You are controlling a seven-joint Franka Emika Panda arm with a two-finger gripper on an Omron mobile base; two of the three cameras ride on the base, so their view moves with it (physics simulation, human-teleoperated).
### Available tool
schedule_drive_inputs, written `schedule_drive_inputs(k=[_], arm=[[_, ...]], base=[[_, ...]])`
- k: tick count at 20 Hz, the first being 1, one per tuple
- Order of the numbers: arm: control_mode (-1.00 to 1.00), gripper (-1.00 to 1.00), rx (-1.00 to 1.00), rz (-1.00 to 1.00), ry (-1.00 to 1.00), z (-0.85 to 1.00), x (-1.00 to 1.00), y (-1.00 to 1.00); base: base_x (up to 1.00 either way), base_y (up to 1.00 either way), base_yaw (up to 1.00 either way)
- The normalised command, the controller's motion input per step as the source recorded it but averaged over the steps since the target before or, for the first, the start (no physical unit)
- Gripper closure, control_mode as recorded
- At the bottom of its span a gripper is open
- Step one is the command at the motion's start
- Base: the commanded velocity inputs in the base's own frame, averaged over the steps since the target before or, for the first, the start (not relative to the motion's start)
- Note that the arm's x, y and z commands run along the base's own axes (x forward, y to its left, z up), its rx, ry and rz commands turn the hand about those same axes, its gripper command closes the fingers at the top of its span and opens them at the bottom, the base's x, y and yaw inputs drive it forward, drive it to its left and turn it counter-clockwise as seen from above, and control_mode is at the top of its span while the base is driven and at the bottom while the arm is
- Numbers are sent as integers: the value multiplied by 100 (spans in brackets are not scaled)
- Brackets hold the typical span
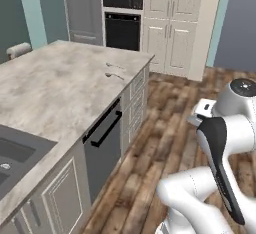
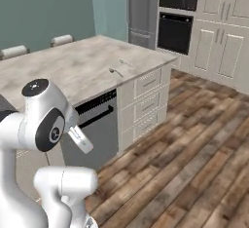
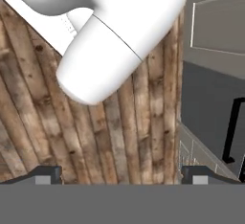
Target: Organize the utensils by type. Pick up the wooden spoons from the counter and place them in the open cabinet. Then pick up the metallic utensils from the counter and place them in the open drawer.
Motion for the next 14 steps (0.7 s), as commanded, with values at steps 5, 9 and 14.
schedule_drive_inputs(k=[5, 9, 14], arm=[[100, -100, 0, 0, 0, 0, 0, 0], [100, -100, 0, 0, 0, 0, 0, 0], [100, -100, 0, 0, 0, 0, 0, 0]], base=[[100, -32, 40], [98, -49, 42], [86, -59, 41]])
